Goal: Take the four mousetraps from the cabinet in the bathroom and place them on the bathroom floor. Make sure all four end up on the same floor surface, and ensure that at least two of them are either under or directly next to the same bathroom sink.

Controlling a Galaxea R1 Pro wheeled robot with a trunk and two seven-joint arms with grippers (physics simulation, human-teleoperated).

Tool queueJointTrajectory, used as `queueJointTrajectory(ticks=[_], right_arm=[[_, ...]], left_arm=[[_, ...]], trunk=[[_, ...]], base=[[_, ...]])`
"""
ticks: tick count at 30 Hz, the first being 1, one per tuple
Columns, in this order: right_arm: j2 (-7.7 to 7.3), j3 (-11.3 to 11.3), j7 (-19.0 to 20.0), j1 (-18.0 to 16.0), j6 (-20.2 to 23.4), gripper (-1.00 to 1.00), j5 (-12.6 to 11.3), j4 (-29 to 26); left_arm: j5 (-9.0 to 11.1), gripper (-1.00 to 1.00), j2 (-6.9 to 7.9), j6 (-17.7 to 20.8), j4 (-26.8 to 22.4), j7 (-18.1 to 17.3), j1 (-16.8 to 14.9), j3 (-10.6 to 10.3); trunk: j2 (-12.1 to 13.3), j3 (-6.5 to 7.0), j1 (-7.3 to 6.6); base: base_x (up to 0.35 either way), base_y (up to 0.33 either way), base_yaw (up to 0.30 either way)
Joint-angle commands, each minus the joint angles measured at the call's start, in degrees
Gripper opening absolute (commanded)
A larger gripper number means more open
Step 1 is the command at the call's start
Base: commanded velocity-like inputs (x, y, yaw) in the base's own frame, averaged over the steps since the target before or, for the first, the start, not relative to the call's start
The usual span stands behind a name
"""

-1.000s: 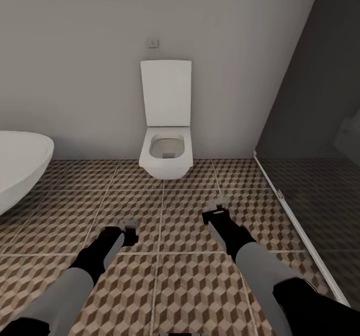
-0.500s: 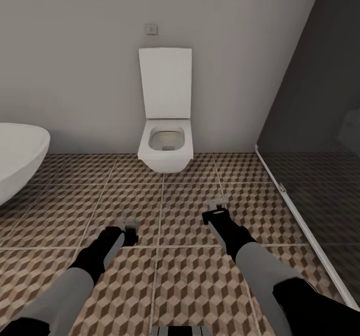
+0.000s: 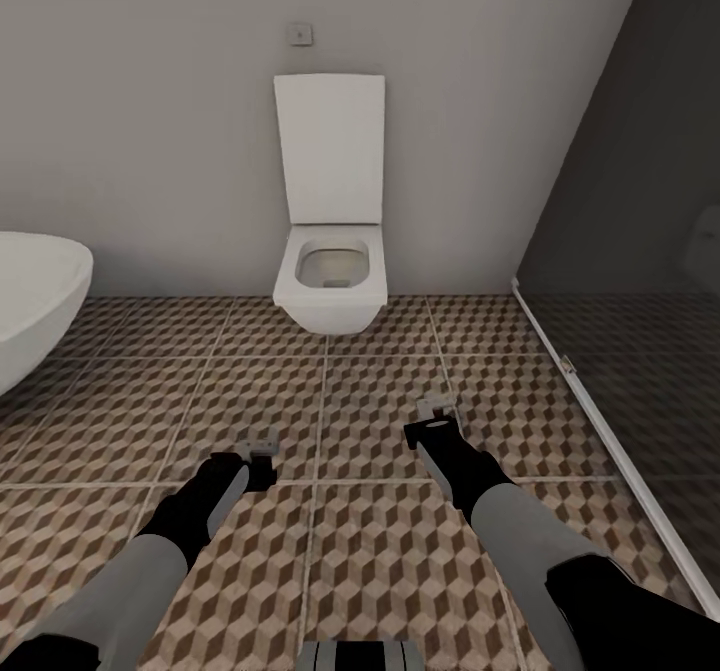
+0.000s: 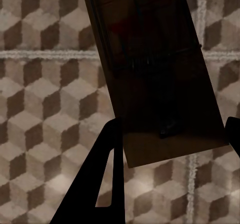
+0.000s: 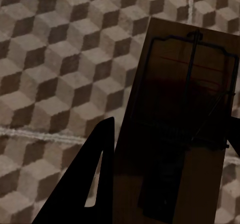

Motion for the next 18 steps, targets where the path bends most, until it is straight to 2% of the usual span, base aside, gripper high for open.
queueJointTrajectory(ticks=[1,6,10,16,18], right_arm=[[-0.03,0.35,-0.16,-0.01,0.43,-1.0,-0.06,-0.08],[-0.03,0.35,-0.18,0.01,-0.16,-1.0,-0.06,-0.08],[0.78,0.35,-0.19,-0.02,-0.55,-1.0,-0.06,-0.02],[1.18,0.35,-0.14,0.01,-0.62,-1.0,-0.06,0.01],[1.18,0.35,-0.13,-0.01,-0.62,-1.0,-0.06,0.01]], left_arm=[[0.53,-1.0,0.11,0.11,-0.11,0.47,-0.03,-0.42],[0.45,-1.0,-0.02,-0.09,-1.64,0.35,-0.04,-0.47],[0.23,-1.0,-0.39,1.54,-7.48,0.58,-0.03,-0.42],[-0.01,-1.0,-0.64,16.49,-18.18,0.96,-1.28,-0.25],[-0.08,-1.0,-0.9,17.85,-19.34,1.07,-2.87,-0.22]], trunk=[[-0.02,-0.13,-0.01],[-0.02,-0.46,-0.01],[-0.02,-0.51,-0.01],[-0.02,-0.52,-0.01],[-0.02,-0.52,-0.01]], base=[[0.0,0.0,0.0],[0.0,0.0,0.0],[0.0,0.0,0.0],[0.0,0.0,0.0],[0.0,0.0,0.0]])
